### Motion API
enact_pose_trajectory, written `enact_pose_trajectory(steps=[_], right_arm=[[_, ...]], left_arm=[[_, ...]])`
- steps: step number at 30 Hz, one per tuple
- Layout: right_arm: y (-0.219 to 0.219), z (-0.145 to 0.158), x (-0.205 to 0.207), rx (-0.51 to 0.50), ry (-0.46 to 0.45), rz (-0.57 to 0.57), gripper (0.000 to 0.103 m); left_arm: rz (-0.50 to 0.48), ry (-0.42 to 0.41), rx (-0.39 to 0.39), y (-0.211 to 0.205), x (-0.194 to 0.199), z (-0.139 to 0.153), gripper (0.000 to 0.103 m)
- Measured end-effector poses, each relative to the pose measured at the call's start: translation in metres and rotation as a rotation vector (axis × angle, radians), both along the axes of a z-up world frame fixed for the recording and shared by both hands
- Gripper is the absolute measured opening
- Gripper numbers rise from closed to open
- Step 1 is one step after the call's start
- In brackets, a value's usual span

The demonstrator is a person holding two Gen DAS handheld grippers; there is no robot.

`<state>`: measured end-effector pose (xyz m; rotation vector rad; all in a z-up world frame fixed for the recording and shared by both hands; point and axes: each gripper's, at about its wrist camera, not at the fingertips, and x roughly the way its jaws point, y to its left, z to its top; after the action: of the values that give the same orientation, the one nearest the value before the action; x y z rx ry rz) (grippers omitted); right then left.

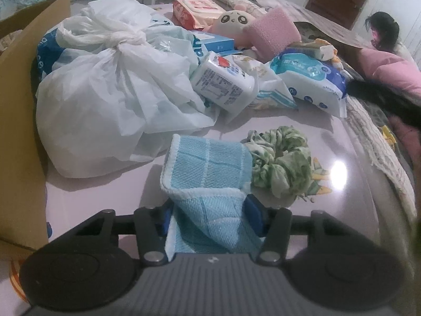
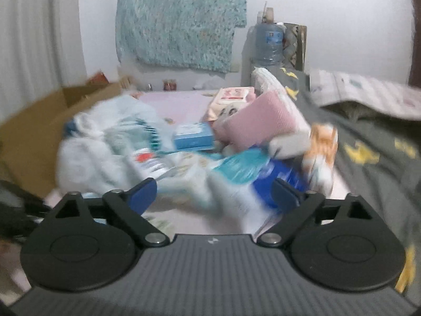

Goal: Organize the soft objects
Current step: 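Release the towel from the right gripper and move it toward the wet-wipes pack, then grasp the blue-and-white wet-wipes pack with the right gripper while the left holds the towel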

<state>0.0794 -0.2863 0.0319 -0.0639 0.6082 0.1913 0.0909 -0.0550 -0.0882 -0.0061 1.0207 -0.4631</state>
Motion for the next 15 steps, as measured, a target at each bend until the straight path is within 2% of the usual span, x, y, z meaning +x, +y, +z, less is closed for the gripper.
enact_pose_trajectory(steps=[3, 6, 9, 12, 15], right_arm=[[-0.003, -0.008, 0.043, -0.096, 0.072, 0.042, 0.101], [0.001, -0.026, 0.081, -0.203, 0.161, 0.083, 0.101], [0.007, -0.041, 0.104, -0.270, 0.228, 0.075, 0.101], [0.006, -0.052, 0.110, -0.272, 0.272, 0.035, 0.093], [0.004, -0.048, 0.099, -0.224, 0.269, 0.001, 0.086]], left_arm=[[0.002, 0.000, -0.009, 0.001, 0.000, 0.000, 0.053], [0.001, -0.003, -0.015, 0.003, 0.000, 0.000, 0.053], [0.000, -0.005, -0.018, 0.004, 0.000, 0.000, 0.053], [0.005, -0.006, -0.024, 0.004, -0.001, 0.000, 0.053], [0.014, -0.006, -0.033, 0.005, -0.001, 0.000, 0.053]])
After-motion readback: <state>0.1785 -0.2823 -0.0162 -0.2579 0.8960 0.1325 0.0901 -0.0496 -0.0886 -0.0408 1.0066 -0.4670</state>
